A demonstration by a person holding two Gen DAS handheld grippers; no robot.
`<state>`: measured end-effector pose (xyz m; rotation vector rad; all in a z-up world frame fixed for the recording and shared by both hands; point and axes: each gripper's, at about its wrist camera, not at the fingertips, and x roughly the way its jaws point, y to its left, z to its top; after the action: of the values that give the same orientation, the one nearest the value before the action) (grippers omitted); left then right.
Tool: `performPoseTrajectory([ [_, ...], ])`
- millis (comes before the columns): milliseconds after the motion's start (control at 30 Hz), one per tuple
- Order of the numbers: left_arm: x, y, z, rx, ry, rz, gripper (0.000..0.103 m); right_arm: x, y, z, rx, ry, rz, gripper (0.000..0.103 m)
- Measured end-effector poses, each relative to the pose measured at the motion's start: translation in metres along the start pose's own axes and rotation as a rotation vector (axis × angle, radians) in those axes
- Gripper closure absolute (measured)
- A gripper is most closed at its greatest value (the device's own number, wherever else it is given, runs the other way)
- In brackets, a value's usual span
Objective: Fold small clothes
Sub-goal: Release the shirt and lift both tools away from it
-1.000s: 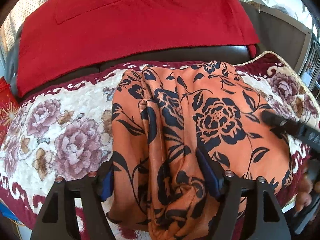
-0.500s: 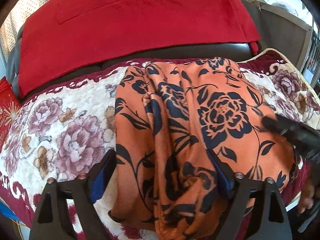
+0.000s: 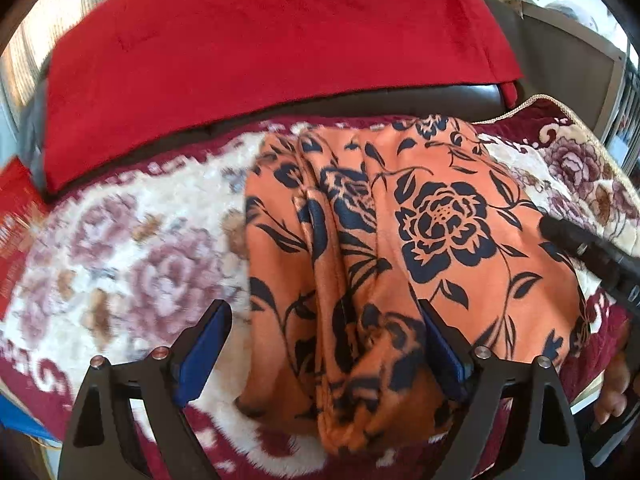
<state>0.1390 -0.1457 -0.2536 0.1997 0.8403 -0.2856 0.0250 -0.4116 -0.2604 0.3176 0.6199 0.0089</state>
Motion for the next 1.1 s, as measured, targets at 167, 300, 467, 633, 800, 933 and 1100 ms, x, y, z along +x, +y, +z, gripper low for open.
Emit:
performPoseTrajectory([
  [167,-0.044,-0.005,0.002,0.039,-0.107,0.079,0.012,-0.036,0.008,-0.003,-0.008,-0.128,-0.008,0.043],
  [300,-0.087,0.001,0.008,0.015,-0.191,0.107,0.012,-0.060,0.016,-0.016,0.021,-0.171,-0.016,0.043],
  [467,-0.128,0.009,0.013,-0.031,-0.252,0.147,0.010,-0.086,0.032,-0.031,-0.023,-0.190,-0.029,0.043],
  [633,-0.158,0.010,0.009,-0.063,-0.295,0.160,0.010,-0.117,0.045,-0.038,-0.038,-0.212,-0.037,0.041],
  [800,-0.185,0.012,0.005,-0.088,-0.354,0.190,0.010,-0.151,0.066,-0.031,-0.069,-0.238,-0.039,0.040],
  [933,-0.208,0.018,0.001,-0.100,-0.404,0.186,0.010,-0.174,0.084,-0.023,-0.089,-0.260,-0.050,0.034],
  [1100,-0.235,0.023,-0.005,-0.129,-0.470,0.195,0.001,-0.188,0.108,-0.017,-0.149,-0.208,-0.077,0.033],
])
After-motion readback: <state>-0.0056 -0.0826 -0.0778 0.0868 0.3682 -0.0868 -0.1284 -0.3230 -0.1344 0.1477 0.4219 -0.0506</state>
